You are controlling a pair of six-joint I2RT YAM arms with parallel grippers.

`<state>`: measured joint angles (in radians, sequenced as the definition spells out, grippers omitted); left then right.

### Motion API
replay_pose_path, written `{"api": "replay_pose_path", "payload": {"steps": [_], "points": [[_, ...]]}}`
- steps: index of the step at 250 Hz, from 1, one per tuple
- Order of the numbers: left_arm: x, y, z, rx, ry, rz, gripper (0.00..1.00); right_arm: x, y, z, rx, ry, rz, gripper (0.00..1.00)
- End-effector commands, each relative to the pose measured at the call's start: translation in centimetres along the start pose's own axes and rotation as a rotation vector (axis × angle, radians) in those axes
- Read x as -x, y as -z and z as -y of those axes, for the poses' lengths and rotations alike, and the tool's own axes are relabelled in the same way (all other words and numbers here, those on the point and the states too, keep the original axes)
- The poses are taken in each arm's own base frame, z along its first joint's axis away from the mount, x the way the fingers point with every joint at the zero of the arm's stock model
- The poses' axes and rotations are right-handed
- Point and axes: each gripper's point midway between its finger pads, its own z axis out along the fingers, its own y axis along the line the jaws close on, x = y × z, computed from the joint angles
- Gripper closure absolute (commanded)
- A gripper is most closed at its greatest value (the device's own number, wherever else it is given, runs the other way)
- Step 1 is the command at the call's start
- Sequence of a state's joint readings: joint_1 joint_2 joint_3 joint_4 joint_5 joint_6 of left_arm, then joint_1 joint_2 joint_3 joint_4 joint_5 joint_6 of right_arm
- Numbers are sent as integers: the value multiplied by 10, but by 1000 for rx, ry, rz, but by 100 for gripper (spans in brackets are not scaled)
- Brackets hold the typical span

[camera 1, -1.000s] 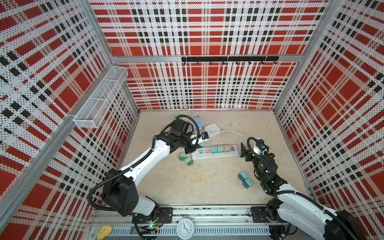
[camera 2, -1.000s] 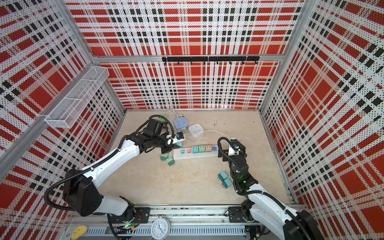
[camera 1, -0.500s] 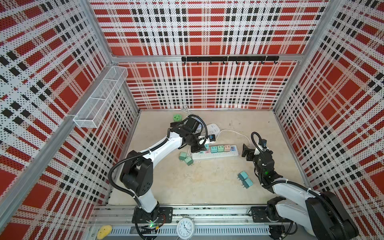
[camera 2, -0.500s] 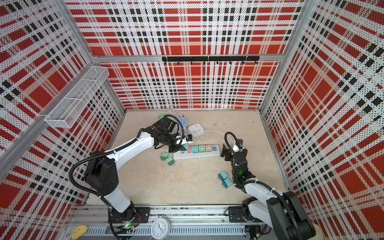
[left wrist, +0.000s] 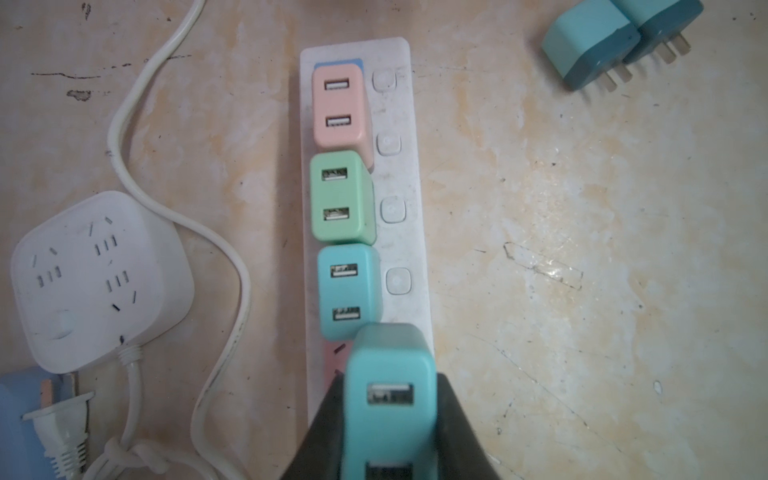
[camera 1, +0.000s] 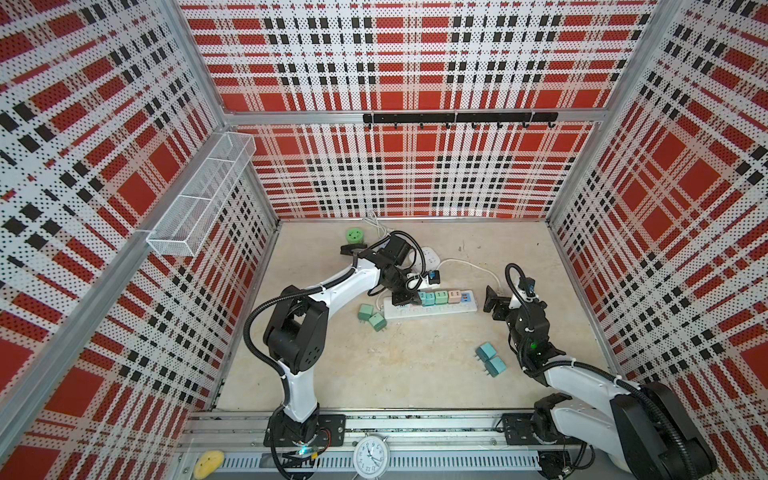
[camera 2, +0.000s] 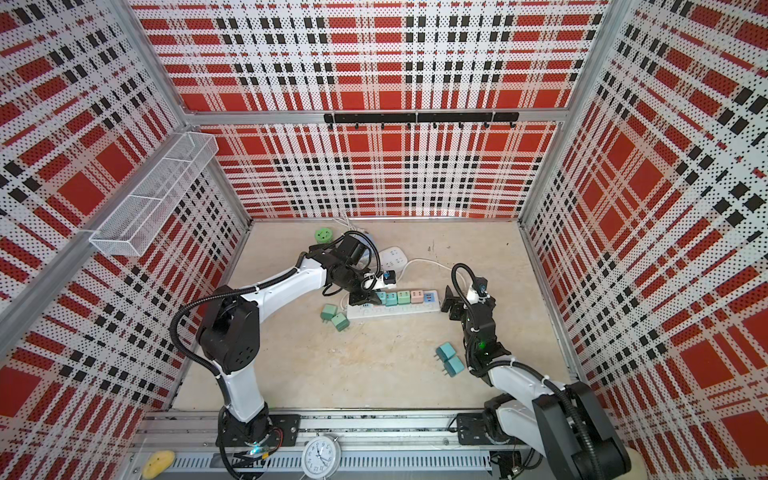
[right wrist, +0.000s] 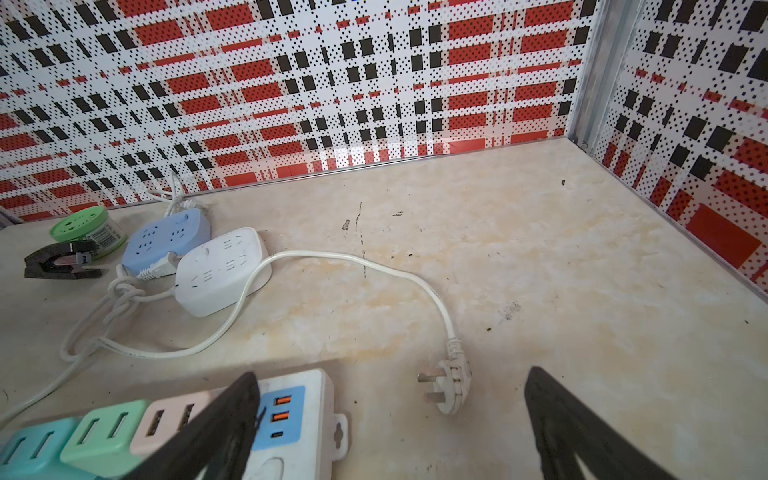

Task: Insert the plug
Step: 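Carry the teal charger over the power strip while the right gripper withdraws, then lower the teal charger with the left gripper into the socket beside the other teal charger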

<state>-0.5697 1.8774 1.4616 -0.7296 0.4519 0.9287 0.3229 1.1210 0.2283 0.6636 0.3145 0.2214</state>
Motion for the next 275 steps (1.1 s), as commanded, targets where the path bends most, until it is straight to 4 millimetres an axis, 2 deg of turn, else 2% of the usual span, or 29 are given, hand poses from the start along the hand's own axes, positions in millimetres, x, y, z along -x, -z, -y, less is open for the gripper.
{"api": "replay_pose_path", "payload": {"steps": [1, 53, 82, 147, 222, 275], "points": [[-11, -10, 3, -46, 0, -16, 100, 20, -2, -5, 17, -30, 67, 0], [-16, -12, -2, -53, 31, -18, 100, 21, -2, -4, 16, -31, 70, 0], [-19, -5, -3, -38, 16, -15, 100, 20, -2, -5, 17, -30, 68, 0], [-12, 13, -7, 25, -17, 42, 100, 20, -2, -5, 18, -30, 68, 0], [-11, 13, -5, 19, -18, 40, 100, 20, -2, -5, 21, -29, 67, 0], [-14, 1, -8, 2, 16, 28, 100, 20, -2, -6, 23, -30, 68, 0]]}}
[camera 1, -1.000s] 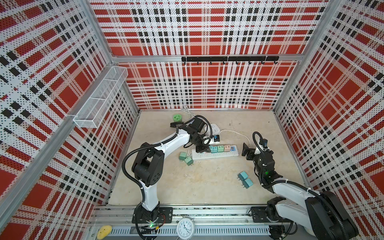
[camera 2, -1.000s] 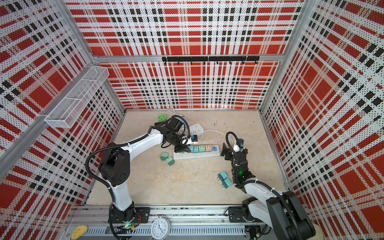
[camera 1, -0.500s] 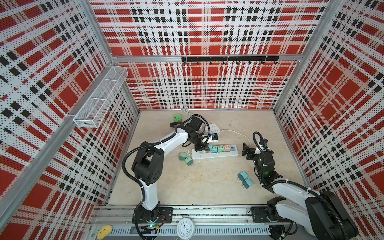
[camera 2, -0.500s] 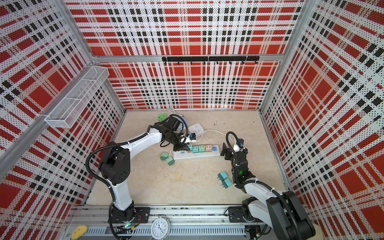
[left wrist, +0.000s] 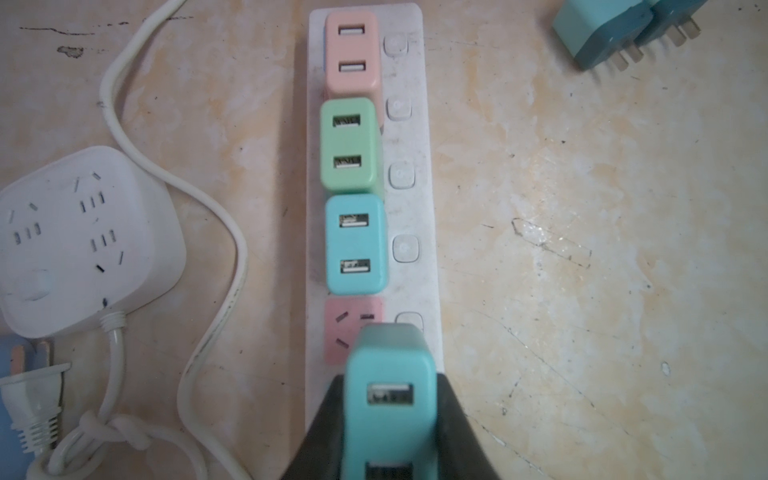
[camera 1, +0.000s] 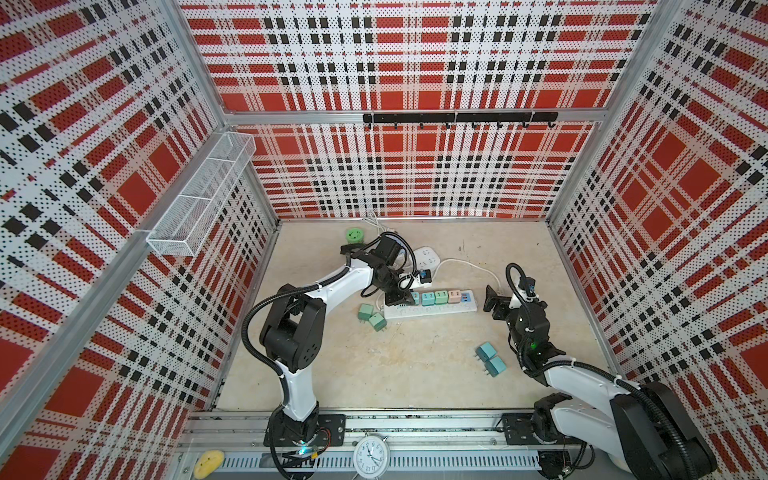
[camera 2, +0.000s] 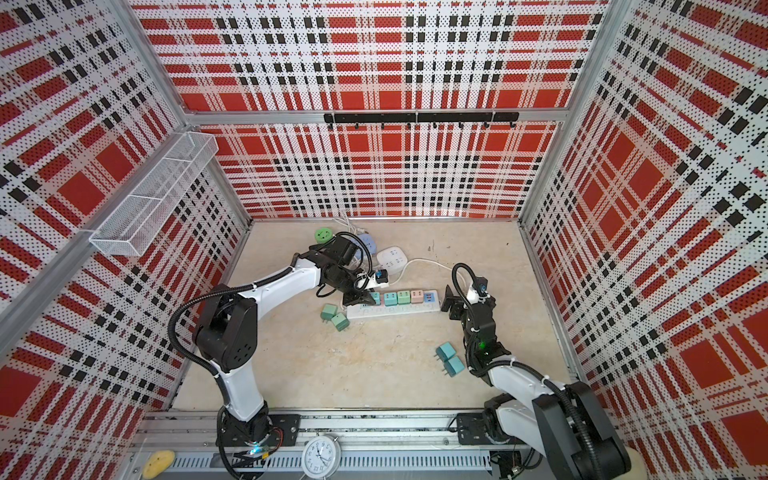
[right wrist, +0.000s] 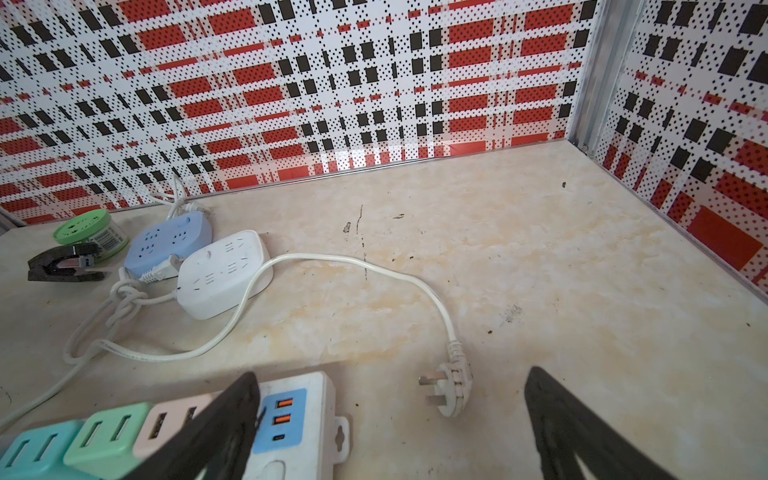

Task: Insert the plug
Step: 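Lower the teal charger with the left gripper into the socket beside the other teal charger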

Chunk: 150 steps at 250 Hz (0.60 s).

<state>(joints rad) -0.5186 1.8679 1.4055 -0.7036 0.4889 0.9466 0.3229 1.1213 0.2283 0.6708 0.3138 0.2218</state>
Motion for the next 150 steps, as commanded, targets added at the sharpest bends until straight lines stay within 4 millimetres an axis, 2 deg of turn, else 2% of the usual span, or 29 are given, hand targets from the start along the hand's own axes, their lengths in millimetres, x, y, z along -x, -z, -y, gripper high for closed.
{"api": "replay_pose_path", "payload": {"steps": [1, 150], "points": [[6, -1, -6, 10, -17, 14, 100, 18, -2, -5, 20, -28, 60, 0], [-1, -24, -16, 13, 43, 18, 100, 18, -2, -5, 19, -27, 60, 0]]}}
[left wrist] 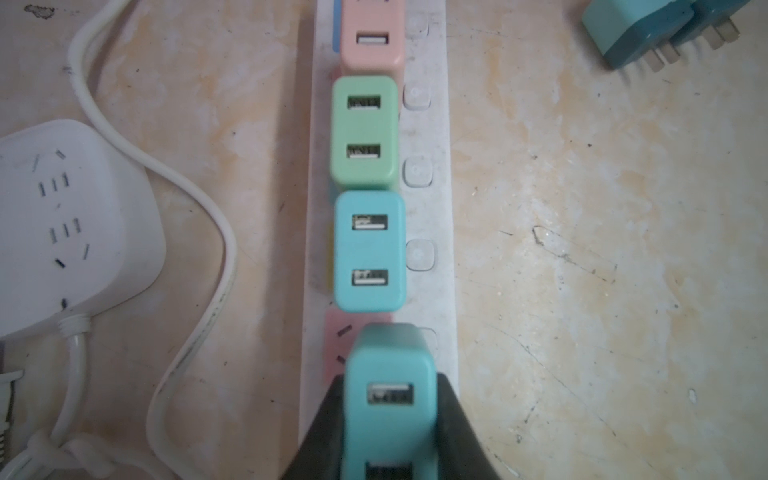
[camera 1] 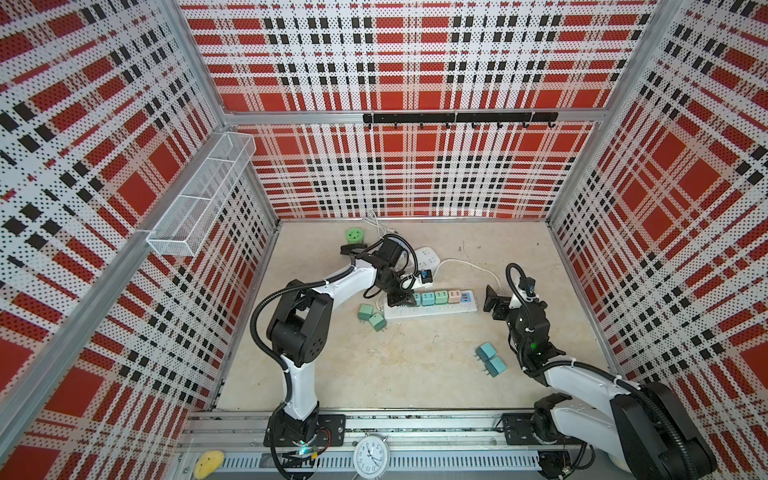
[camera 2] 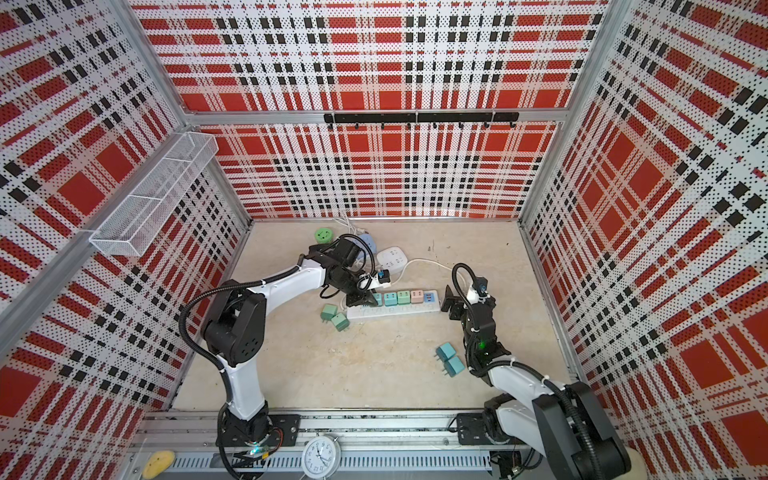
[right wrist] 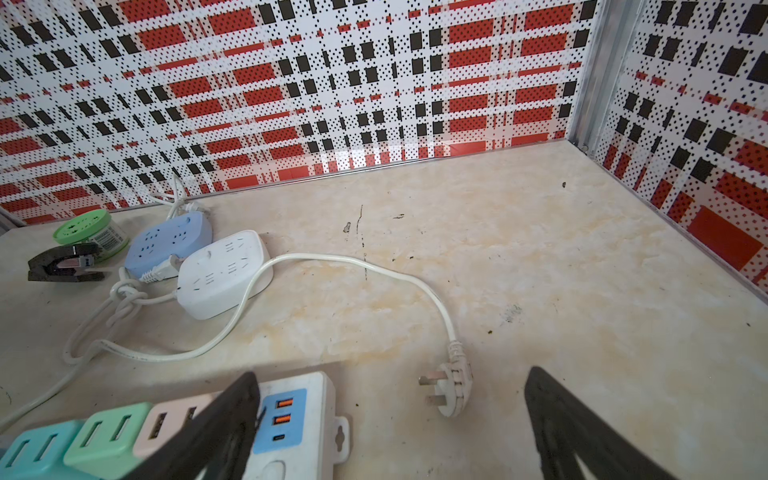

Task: Insert the plug
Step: 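Lower the teal charger with the left gripper into the socket beside the other teal charger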

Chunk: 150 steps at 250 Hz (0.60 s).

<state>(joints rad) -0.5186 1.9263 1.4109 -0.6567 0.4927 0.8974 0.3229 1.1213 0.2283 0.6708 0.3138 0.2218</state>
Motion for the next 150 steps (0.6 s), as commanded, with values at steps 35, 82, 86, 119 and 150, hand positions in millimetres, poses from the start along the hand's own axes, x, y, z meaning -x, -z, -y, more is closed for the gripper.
{"api": "replay_pose_path", "payload": {"steps": [35, 82, 86, 119, 150], "points": [[3, -8, -12, 35, -7, 12, 100, 18, -2, -5, 20, -25, 60, 0], [2, -10, -12, 43, -15, 1, 100, 18, -3, -5, 21, -25, 59, 0], [3, -10, -11, 42, -17, 1, 100, 18, -2, -6, 22, -26, 59, 0], [3, -15, -6, 27, -18, -14, 100, 18, -2, -5, 21, -26, 59, 0], [2, -15, 0, 15, -25, -25, 100, 18, -2, -5, 19, -26, 61, 0]]}}
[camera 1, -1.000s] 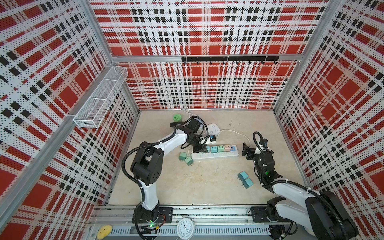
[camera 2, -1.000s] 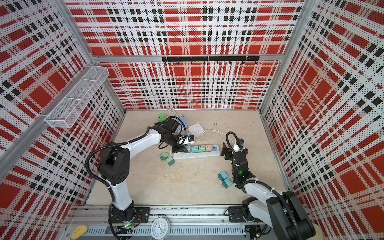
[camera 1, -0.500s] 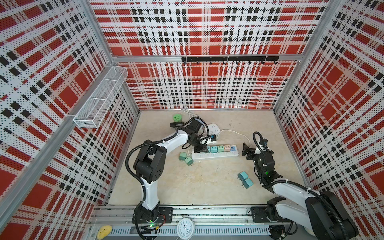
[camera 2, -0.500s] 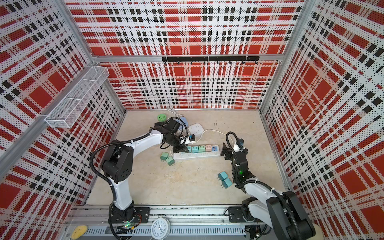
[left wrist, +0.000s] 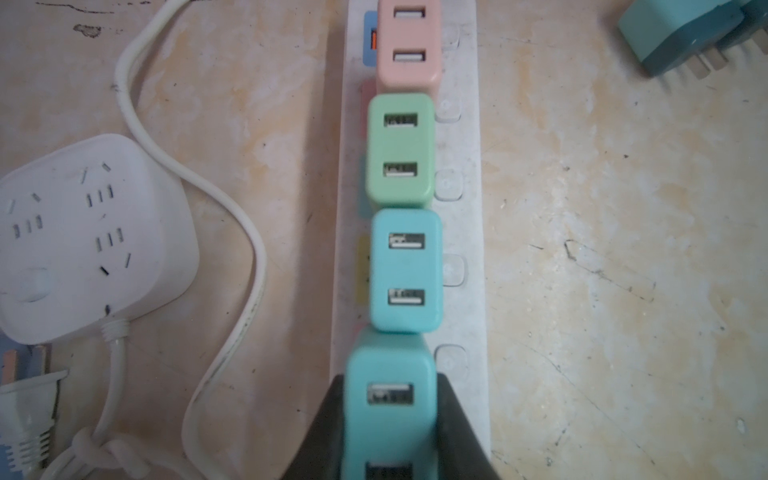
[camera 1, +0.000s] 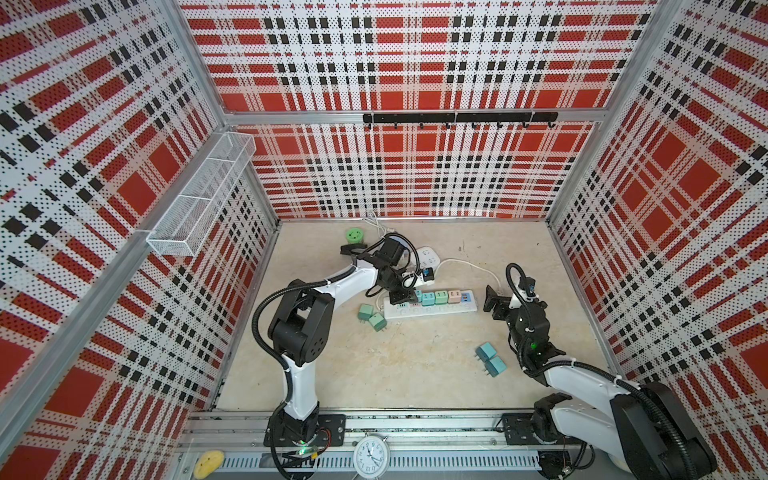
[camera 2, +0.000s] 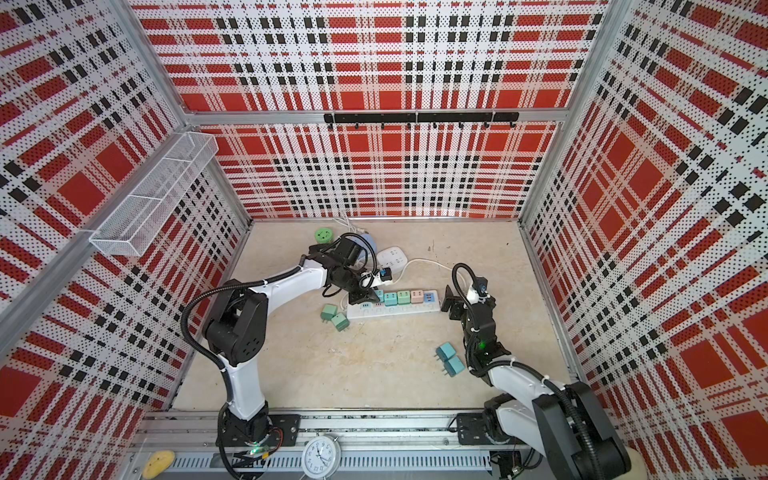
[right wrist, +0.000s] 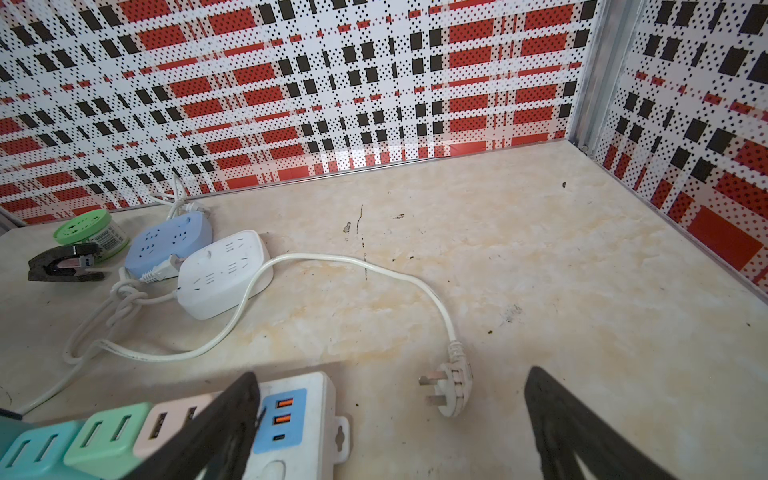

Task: Insert the plug
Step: 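Lower the teal charger with the left gripper into the socket beside the other teal charger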

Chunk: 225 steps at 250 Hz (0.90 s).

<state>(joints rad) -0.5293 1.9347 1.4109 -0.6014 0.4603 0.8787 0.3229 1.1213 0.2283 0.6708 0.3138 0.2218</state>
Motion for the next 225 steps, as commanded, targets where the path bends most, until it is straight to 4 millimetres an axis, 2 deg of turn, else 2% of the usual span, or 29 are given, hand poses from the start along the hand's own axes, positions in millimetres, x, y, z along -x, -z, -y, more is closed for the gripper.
{"api": "replay_pose_path", "payload": {"steps": [1, 153, 225], "points": [[-2, -10, 10, -32, -15, -27, 100, 19, -2, -5, 19, -26, 61, 0], [-5, -14, 33, -92, -3, -65, 100, 19, -2, -5, 20, -27, 62, 0], [-6, -18, 34, -120, 11, -89, 100, 19, -1, -5, 22, -29, 65, 0]]}}
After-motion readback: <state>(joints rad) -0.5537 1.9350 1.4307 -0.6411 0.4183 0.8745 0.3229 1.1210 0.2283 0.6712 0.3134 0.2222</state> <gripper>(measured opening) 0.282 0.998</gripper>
